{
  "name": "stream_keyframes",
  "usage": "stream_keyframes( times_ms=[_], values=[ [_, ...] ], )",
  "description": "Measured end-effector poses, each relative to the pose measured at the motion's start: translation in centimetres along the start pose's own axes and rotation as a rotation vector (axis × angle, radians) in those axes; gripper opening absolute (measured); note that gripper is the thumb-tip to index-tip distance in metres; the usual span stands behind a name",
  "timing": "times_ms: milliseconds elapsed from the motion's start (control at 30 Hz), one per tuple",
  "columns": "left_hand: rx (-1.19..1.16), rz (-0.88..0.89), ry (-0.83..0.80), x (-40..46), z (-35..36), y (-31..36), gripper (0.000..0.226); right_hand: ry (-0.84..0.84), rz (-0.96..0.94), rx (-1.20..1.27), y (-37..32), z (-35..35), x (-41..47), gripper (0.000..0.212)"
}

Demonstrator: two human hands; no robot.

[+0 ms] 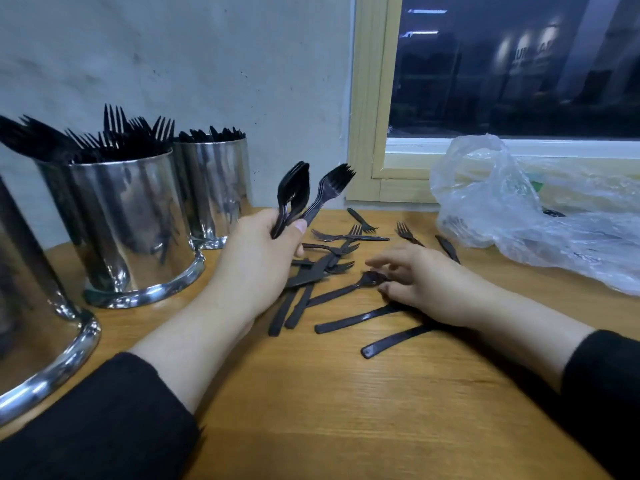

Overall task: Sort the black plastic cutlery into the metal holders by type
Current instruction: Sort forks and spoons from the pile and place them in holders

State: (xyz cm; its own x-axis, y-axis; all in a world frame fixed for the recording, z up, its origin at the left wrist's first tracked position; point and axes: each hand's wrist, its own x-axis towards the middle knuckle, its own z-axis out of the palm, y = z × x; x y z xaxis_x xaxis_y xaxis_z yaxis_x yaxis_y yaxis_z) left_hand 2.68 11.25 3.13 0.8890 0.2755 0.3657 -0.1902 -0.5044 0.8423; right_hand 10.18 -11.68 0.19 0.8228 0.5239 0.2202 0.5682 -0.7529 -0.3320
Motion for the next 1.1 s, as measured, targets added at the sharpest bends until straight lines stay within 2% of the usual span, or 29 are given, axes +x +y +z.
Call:
stream_keyframes(
  times_ms=[67, 167, 367, 500, 600, 733, 900, 1000, 1100],
  values=[
    [-0.001, -0.005, 0.012, 0.2, 0.0, -0.2, 0.037, -0.003, -0.028, -0.075, -0.1, 0.3, 0.4, 0.031],
    [0.028, 0.001, 0.014, 0.4, 0.0, -0.3, 0.036, 0.09, -0.09, -0.157, 0.2, 0.9, 0.5, 0.019],
    [0.205, 0.105, -0.021, 0.1, 0.0, 0.0, 0.032, 0.414, -0.185, -0.102, 0.1, -0.4, -0.4, 0.009],
    [0.249, 0.122, -0.088, -0.1, 0.1, 0.1, 0.027, 0.513, -0.144, 0.038, -0.6, -1.0, -1.6, 0.01],
    [0.173, 0.072, -0.2, -0.4, 0.3, 0.2, 0.023, 0.588, -0.083, 0.118, -0.8, -1.2, -2.0, 0.022],
    [0.096, 0.048, -0.308, -0.8, 0.7, 0.2, 0.027, 0.61, -0.032, 0.164, -1.0, -1.4, -2.1, 0.05],
    [0.09, 0.058, -0.371, -0.9, 0.7, 0.4, 0.034, 0.588, -0.041, 0.187, -1.0, -1.2, -2.0, 0.014],
    [0.196, 0.126, -0.4, -1.0, 0.8, 0.6, 0.031, 0.572, -0.01, 0.212, -1.2, -1.4, -2.0, 0.018],
    [0.132, 0.087, -0.29, -0.6, 0.7, 0.4, 0.034, 0.552, 0.108, 0.205, 0.1, -2.0, -1.7, 0.02]
  ],
)
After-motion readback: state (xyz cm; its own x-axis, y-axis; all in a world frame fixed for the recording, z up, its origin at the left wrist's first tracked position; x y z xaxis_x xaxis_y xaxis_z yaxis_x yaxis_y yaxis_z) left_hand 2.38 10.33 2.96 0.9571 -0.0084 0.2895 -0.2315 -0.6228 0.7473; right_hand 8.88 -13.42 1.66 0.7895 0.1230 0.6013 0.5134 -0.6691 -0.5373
